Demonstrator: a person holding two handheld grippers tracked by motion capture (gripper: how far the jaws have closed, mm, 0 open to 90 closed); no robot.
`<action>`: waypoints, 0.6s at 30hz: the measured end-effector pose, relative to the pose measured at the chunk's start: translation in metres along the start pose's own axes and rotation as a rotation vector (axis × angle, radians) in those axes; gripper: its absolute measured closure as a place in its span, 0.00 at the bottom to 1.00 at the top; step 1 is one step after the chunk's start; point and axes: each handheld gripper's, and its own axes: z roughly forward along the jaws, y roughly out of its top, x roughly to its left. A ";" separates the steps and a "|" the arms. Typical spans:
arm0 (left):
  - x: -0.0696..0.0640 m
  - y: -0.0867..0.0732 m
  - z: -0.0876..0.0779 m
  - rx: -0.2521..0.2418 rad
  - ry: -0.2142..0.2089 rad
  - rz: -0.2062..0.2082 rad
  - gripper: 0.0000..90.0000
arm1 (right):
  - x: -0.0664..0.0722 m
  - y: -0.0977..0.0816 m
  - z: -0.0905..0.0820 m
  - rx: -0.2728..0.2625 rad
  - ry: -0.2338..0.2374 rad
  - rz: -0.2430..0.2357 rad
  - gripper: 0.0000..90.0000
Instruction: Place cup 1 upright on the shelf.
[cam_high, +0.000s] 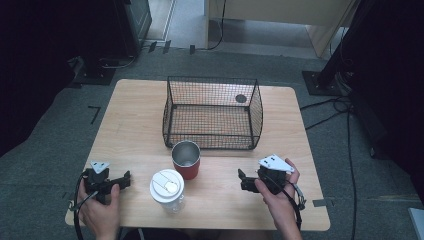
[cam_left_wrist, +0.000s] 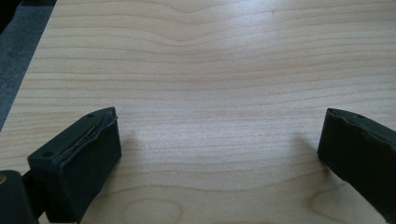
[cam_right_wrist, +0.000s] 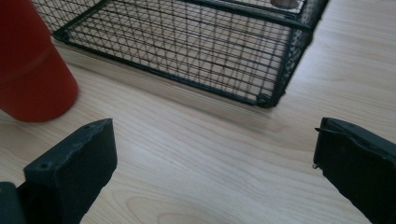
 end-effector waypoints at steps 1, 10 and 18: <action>0.000 0.000 0.000 0.001 0.000 0.001 0.00 | 0.003 0.002 0.001 0.001 0.004 -0.004 0.00; -0.001 0.000 0.000 0.000 -0.009 0.007 0.00 | 0.018 0.010 0.009 -0.011 0.040 -0.020 0.00; -0.001 0.000 0.001 -0.002 -0.010 0.007 0.00 | 0.036 0.016 0.017 -0.026 0.095 -0.038 0.00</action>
